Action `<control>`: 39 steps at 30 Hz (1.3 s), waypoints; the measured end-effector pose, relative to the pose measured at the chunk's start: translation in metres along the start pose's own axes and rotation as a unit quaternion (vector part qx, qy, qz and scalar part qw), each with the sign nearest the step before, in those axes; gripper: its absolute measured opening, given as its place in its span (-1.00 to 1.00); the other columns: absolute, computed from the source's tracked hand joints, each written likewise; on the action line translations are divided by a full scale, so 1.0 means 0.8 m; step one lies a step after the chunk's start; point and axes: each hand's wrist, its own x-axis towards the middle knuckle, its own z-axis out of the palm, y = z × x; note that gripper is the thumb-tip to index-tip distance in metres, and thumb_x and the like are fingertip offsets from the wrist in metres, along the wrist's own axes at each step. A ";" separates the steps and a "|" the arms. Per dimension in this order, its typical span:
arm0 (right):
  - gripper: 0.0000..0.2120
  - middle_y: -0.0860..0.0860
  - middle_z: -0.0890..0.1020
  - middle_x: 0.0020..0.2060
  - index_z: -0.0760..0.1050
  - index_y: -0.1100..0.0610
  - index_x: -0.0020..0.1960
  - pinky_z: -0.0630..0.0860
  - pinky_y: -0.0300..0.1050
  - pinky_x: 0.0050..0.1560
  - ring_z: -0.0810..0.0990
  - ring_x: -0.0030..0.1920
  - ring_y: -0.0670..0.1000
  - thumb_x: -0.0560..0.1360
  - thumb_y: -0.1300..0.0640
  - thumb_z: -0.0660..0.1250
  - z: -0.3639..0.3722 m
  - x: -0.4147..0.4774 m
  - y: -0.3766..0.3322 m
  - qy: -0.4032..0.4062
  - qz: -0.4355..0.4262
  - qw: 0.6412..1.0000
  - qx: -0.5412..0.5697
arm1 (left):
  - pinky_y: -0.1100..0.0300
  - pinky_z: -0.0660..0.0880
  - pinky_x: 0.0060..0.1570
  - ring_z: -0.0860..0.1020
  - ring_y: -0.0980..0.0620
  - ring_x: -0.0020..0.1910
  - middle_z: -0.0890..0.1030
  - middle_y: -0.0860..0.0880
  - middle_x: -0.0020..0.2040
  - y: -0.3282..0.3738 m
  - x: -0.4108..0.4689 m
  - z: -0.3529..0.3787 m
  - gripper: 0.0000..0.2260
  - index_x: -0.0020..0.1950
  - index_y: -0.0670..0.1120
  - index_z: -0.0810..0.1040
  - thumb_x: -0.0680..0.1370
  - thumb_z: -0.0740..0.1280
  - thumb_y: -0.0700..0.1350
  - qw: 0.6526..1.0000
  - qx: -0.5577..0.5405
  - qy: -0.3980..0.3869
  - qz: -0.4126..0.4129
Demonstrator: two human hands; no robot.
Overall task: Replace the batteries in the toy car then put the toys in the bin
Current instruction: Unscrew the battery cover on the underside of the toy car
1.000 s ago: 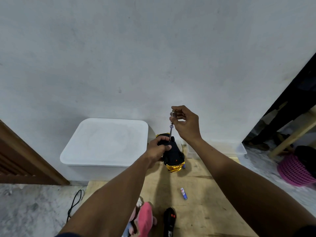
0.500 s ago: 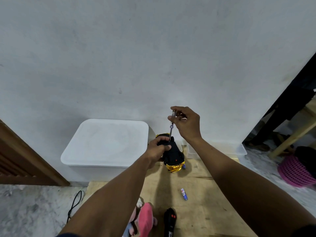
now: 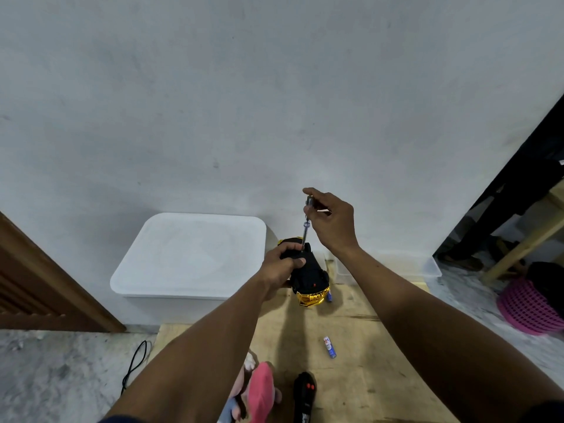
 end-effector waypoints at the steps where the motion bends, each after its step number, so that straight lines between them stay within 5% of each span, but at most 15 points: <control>1: -0.71 0.08 0.62 -0.12 0.65 0.08 0.14 0.51 -0.39 -0.26 0.62 -0.16 -0.05 0.47 0.31 0.44 0.000 0.000 0.001 0.002 -0.005 1.000 -0.009 | -0.06 0.61 -0.07 0.60 -0.14 0.12 0.61 -0.08 0.14 0.001 0.000 0.000 -0.74 0.17 -0.01 0.58 0.55 0.35 -0.29 1.000 0.000 0.000 0.001; 5: -0.68 0.09 0.59 -0.13 0.67 0.05 0.11 0.54 -0.27 -0.19 0.60 -0.18 -0.08 0.41 0.30 0.50 0.000 0.003 0.002 0.016 0.011 1.000 -0.014 | -0.11 0.61 -0.02 0.60 -0.16 0.14 0.61 -0.08 0.15 0.001 0.000 -0.003 -0.74 0.13 0.01 0.58 0.54 0.35 -0.30 1.000 0.001 0.003 0.002; 9: -0.68 0.12 0.60 -0.13 0.65 0.16 0.17 0.48 -0.45 -0.31 0.57 -0.24 -0.19 0.45 0.39 0.41 -0.003 0.000 0.000 0.014 -0.004 1.000 -0.015 | -0.14 0.60 0.01 0.59 -0.17 0.16 0.61 -0.09 0.16 0.001 0.000 -0.004 -0.75 0.09 0.02 0.58 0.54 0.35 -0.30 1.000 0.005 0.006 0.002; 17: -0.65 0.09 0.60 -0.12 0.64 0.10 0.19 0.46 -0.46 -0.28 0.58 -0.21 -0.21 0.46 0.37 0.40 -0.001 0.001 0.003 0.004 -0.009 0.999 -0.045 | -0.07 0.60 -0.07 0.59 -0.12 0.10 0.61 -0.08 0.14 0.002 -0.001 -0.006 -0.75 0.11 0.02 0.57 0.54 0.34 -0.30 1.000 0.002 0.000 -0.004; 22: -0.65 0.11 0.56 -0.13 0.65 0.00 0.13 0.54 -0.23 -0.15 0.61 -0.22 -0.04 0.40 0.29 0.50 -0.001 0.004 0.000 0.003 0.005 0.999 -0.039 | 0.04 0.60 -0.16 0.59 -0.10 0.09 0.61 -0.08 0.15 0.004 -0.003 -0.004 -0.73 0.17 -0.01 0.57 0.54 0.34 -0.30 1.000 0.003 -0.007 -0.003; 25: -0.66 0.12 0.58 -0.13 0.65 0.10 0.16 0.47 -0.47 -0.31 0.57 -0.27 -0.18 0.44 0.37 0.43 -0.001 0.004 -0.004 0.000 0.001 0.999 -0.038 | 0.03 0.60 -0.16 0.58 -0.10 0.09 0.60 -0.08 0.16 0.005 -0.004 -0.004 -0.74 0.14 0.01 0.56 0.54 0.34 -0.30 1.000 0.004 -0.009 -0.004; 31: -0.68 0.07 0.56 -0.13 0.66 0.04 0.08 0.54 -0.29 -0.11 0.62 -0.24 -0.08 0.37 0.29 0.54 -0.003 0.006 -0.007 -0.003 0.002 1.000 -0.028 | -0.01 0.61 -0.12 0.58 -0.12 0.13 0.61 -0.08 0.15 0.006 -0.003 -0.006 -0.73 0.14 0.02 0.57 0.54 0.34 -0.29 1.000 0.005 -0.015 0.001; 39: -0.69 0.07 0.65 -0.13 0.67 0.07 0.12 0.41 -0.47 -0.32 0.58 -0.23 -0.03 0.42 0.30 0.49 0.000 0.003 -0.012 -0.011 0.014 1.000 -0.008 | 0.01 0.60 -0.14 0.58 -0.15 0.16 0.59 -0.11 0.19 0.007 -0.006 0.001 -0.74 0.11 0.03 0.57 0.53 0.35 -0.29 1.000 0.006 -0.016 0.002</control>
